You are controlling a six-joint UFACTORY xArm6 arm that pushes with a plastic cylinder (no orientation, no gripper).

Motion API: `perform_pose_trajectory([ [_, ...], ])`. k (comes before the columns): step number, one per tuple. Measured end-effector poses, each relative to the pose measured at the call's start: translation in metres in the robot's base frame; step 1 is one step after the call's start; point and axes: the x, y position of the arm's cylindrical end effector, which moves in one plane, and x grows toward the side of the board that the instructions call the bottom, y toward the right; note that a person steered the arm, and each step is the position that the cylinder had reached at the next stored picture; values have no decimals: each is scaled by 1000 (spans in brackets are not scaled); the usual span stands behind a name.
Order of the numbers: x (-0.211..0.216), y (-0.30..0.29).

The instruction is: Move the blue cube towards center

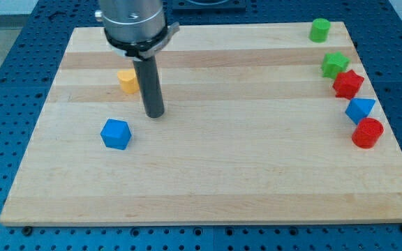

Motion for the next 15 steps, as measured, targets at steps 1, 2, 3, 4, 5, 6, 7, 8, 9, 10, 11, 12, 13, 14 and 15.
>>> perform_pose_trajectory([
  [1, 0, -20],
  [2, 3, -45],
  [3, 6, -62],
  [4, 6, -78],
  [5, 20, -85],
  [6, 54, -85],
  [7, 73, -74],
  [8, 71, -28],
  [9, 59, 25],
  [10, 46, 74],
  [11, 41, 107],
  [12, 42, 108],
  [13, 51, 108],
  [14, 61, 90],
  [15, 63, 50],
])
